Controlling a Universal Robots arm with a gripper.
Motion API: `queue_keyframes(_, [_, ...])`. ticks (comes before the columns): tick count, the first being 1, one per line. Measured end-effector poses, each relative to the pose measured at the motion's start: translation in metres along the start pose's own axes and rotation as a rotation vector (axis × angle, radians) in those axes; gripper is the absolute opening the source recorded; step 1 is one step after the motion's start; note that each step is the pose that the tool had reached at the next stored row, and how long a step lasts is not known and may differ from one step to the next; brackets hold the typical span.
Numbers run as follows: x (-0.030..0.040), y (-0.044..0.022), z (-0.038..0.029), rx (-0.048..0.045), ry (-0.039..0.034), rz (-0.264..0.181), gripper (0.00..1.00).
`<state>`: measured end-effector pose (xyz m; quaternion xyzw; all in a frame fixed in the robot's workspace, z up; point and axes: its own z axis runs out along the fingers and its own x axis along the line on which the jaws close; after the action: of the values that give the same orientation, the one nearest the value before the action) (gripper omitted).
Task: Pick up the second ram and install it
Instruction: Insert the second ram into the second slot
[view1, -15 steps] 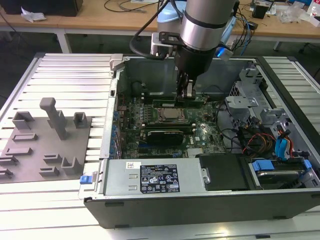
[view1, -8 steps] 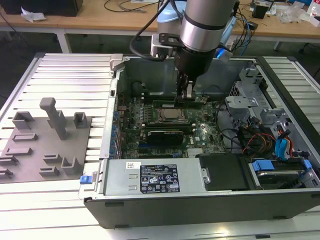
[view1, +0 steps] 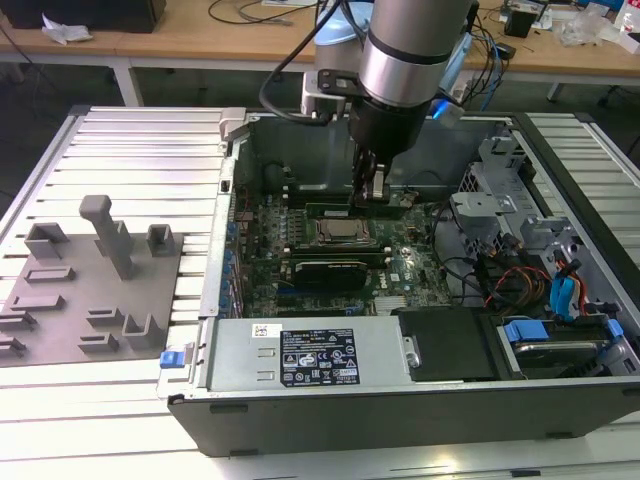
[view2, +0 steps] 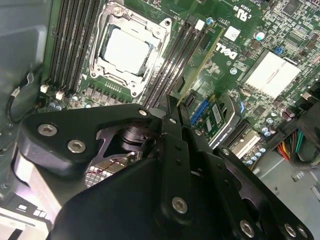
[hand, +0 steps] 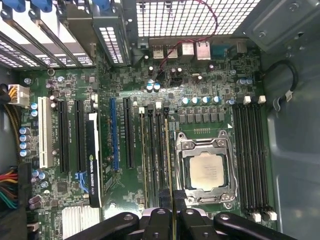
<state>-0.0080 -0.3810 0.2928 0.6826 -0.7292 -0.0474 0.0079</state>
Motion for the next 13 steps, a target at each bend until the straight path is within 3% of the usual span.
queue_keyframes(13, [0.0003,-0.0004,0.0050,-0.0001,0.0000,0.000,0.13])
